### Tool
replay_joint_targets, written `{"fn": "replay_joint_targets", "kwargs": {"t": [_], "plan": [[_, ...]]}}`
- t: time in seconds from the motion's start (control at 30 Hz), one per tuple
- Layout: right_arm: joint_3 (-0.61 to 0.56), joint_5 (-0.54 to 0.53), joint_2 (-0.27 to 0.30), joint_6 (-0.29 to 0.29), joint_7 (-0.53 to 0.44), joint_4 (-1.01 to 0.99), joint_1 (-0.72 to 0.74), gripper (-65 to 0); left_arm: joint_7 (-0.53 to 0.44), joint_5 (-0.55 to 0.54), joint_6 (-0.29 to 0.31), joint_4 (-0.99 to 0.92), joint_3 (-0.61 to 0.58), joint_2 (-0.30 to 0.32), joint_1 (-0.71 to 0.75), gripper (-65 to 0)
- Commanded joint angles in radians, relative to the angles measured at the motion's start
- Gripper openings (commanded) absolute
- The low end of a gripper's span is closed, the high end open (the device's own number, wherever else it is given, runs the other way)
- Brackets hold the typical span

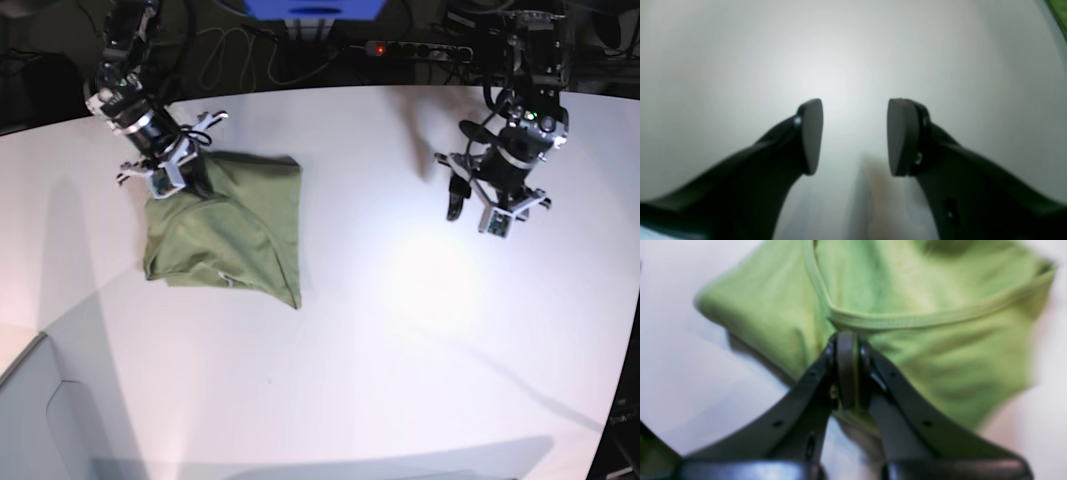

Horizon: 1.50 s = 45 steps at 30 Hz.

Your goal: Fold the T-shirt properly

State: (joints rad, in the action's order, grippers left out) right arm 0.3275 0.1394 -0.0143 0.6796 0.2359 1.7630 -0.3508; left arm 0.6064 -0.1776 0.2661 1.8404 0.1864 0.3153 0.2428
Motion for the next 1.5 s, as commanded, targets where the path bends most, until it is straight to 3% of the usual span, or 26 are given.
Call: {"fn": "replay_joint_targets", "kwargs": {"t": [0.0, 0.17, 0.43, 0.8, 0.97, 1.23, 1.47], "plan": [[-0.006, -0.024, 0.000, 0.019, -0.027, 0.064, -0.008, -65.0, -0.018, -0.006, -0.006, 0.022, 0.006, 0.003, -0.003, -35.3], [-0.123, -0.019, -0.028, 0.019, -0.023, 0.154, -0.040, -65.0, -0.018, -0.006, -0.006, 0.023, 0.029, -0.032, 0.020, -35.3], [-0.238, -0.019, -0.029, 0.015, -0.028, -0.058, 0.066, -65.0, -0.018, -0.006, -0.006, 0.023, 0.061, -0.057, 0.046, -35.3], [-0.230, -0.019, -0.019, 0.019, -0.033, -0.177, 0.032, -65.0, -0.019, -0.006, -0.006, 0.023, 0.097, -0.058, 0.083, -35.3], [-0.229, -0.022, 0.024, 0.019, -0.033, -0.176, 0.003, -65.0, -0.018, -0.004, -0.006, 0.023, 0.098, -0.072, 0.086, -35.3], [-0.225, -0.024, 0.084, 0.019, -0.033, 0.064, -0.101, -65.0, -0.023, -0.006, -0.006, 0.023, 0.098, -0.104, 0.108, -35.3], [-0.121, -0.024, 0.099, 0.019, -0.031, 0.022, -0.089, -65.0, -0.019, -0.006, -0.006, 0.023, 0.098, -0.106, 0.108, -35.3]]}}
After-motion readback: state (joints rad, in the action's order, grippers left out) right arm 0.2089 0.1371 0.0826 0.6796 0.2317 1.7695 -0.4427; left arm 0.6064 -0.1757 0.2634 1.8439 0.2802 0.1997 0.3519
